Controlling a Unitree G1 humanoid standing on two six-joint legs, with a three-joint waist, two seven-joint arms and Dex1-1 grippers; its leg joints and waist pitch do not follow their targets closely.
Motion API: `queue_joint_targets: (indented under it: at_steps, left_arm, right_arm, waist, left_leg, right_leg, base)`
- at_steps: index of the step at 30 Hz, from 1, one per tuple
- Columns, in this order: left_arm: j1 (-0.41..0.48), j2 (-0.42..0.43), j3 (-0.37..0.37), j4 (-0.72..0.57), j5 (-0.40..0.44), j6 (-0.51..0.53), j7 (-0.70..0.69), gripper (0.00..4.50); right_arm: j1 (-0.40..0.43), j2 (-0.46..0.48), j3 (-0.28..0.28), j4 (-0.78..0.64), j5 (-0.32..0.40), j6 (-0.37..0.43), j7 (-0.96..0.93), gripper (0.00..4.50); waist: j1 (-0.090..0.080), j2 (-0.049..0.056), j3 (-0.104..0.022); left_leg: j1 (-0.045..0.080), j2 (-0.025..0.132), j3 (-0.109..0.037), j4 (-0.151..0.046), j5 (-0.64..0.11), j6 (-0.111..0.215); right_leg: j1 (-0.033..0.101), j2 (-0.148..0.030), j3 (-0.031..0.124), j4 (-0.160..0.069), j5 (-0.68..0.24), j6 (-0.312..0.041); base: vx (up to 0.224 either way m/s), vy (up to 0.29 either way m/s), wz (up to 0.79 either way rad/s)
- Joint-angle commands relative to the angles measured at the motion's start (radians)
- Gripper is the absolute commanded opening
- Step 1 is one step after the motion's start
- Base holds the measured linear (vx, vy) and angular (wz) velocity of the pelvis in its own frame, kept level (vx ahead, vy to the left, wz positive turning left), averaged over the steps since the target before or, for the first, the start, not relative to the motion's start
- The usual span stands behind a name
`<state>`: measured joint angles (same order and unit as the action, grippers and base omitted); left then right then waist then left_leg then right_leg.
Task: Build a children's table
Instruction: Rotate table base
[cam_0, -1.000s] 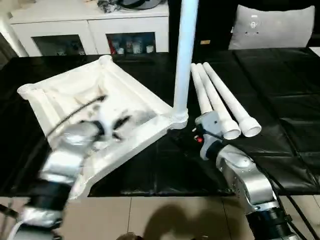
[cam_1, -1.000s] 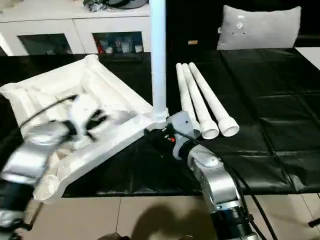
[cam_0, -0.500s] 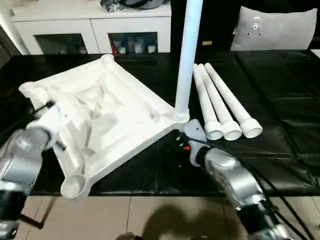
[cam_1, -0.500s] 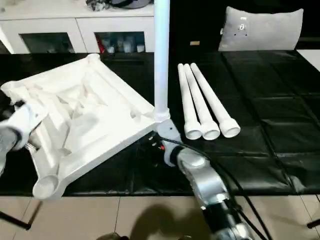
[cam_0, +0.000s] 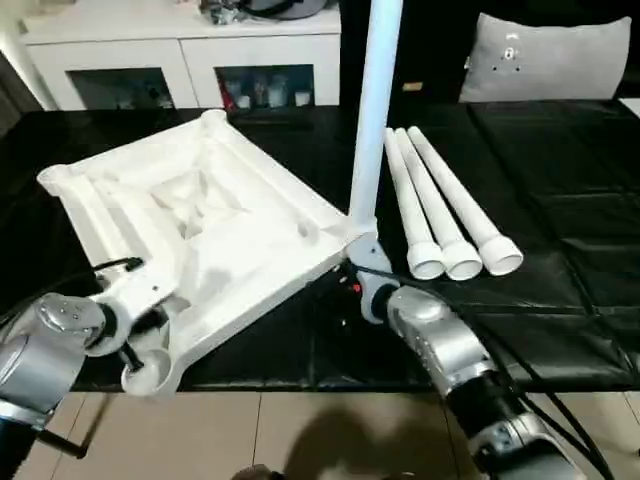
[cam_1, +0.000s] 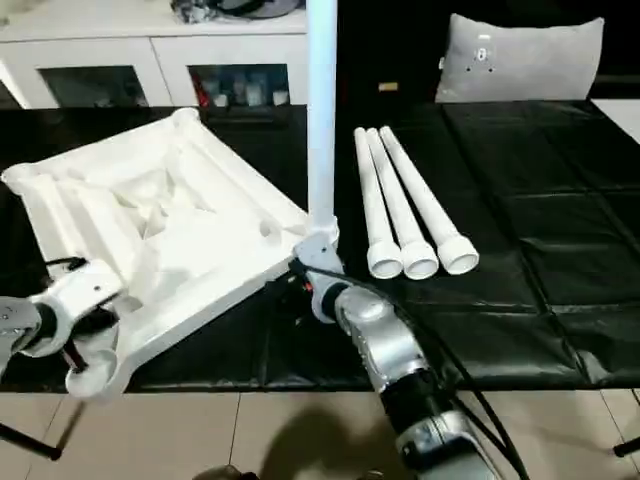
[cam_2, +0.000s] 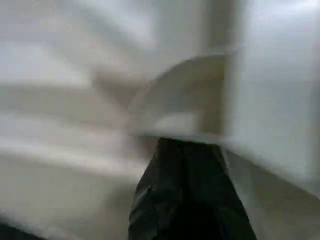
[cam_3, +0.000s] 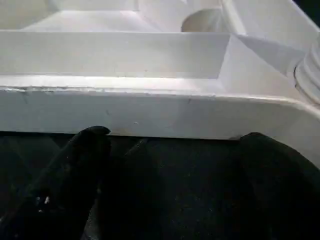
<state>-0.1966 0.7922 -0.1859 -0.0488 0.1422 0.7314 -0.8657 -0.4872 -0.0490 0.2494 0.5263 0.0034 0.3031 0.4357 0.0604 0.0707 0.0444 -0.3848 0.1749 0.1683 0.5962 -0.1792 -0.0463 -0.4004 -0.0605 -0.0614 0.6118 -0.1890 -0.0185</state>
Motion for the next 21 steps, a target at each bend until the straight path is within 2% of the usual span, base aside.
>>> queue_joint_targets:
  at_steps: [1,6,7,11,13,16,17,21]
  left_arm:
    - [0.006,0.004,-0.015,-0.034,-0.041,-0.020,-0.049,0.05]
    - [0.007,-0.003,-0.040,-0.066,-0.084,-0.026,-0.109,0.05]
    - [0.005,-0.007,-0.052,-0.073,-0.099,-0.026,-0.133,0.05]
    - [-0.004,-0.026,-0.071,-0.068,-0.128,-0.041,-0.170,0.05]
    - [-0.018,-0.078,-0.072,-0.057,-0.176,-0.053,-0.185,0.05]
    - [-0.037,-0.110,-0.082,-0.043,-0.189,-0.060,-0.188,0.05]
    - [-0.052,-0.126,-0.094,-0.030,-0.185,-0.065,-0.187,0.05]
    - [-0.070,-0.150,-0.110,-0.014,-0.189,-0.066,-0.197,0.05]
  right_arm:
    - [-0.023,0.010,0.005,0.025,-0.006,-0.017,-0.001,4.50]
    - [-0.043,0.018,0.001,0.068,-0.011,-0.042,-0.003,4.50]
    - [-0.048,0.022,-0.001,0.076,-0.012,-0.049,-0.004,4.50]
    - [-0.055,0.025,-0.001,0.087,-0.014,-0.070,0.004,4.50]
    - [-0.054,0.025,0.008,0.085,-0.015,-0.083,0.022,4.50]
    - [-0.054,0.026,0.012,0.083,-0.015,-0.090,0.035,4.50]
    - [-0.056,0.026,0.011,0.086,-0.015,-0.093,0.039,4.50]
    - [-0.063,0.028,0.012,0.098,-0.019,-0.099,0.043,4.50]
  waist:
    - [-0.002,0.012,-0.057]
    - [-0.005,0.012,-0.060]
    - [-0.005,0.018,-0.061]
    - [-0.009,0.016,-0.059]
    - [-0.010,0.018,-0.059]
    - [-0.015,0.014,-0.062]
    - [-0.018,0.010,-0.062]
    - [-0.026,0.008,-0.063]
  left_leg:
    - [0.024,0.047,-0.024,-0.079,-0.288,-0.025]
    - [0.021,0.046,-0.023,-0.077,-0.251,-0.018]
    - [0.022,0.045,-0.023,-0.076,-0.252,-0.018]
    - [0.022,0.046,-0.023,-0.078,-0.269,-0.022]
    - [0.022,0.045,-0.022,-0.077,-0.266,-0.023]
    - [0.019,0.044,-0.022,-0.075,-0.239,-0.018]
    - [0.018,0.043,-0.021,-0.074,-0.234,-0.014]
    - [0.015,0.043,-0.021,-0.071,-0.213,0.005]
  right_leg:
    - [0.038,-0.078,0.051,-0.068,-0.189,-0.205]
    - [0.042,-0.077,0.050,-0.062,-0.132,-0.216]
    - [0.042,-0.078,0.050,-0.062,-0.138,-0.217]
    - [0.043,-0.077,0.050,-0.064,-0.158,-0.215]
    - [0.044,-0.076,0.050,-0.064,-0.152,-0.216]
    - [0.049,-0.075,0.049,-0.060,-0.114,-0.222]
    - [0.049,-0.074,0.049,-0.061,-0.109,-0.223]
    - [0.054,-0.078,0.048,-0.062,-0.112,-0.229]
  base:
    - [0.000,0.000,0.00]
    - [0.000,0.000,0.00]
    - [0.000,0.000,0.00]
    - [0.000,0.000,0.00]
    - [0.000,0.000,0.00]
    - [0.000,0.000,0.00]
    - [0.000,0.000,0.00]
    - [0.000,0.000,0.00]
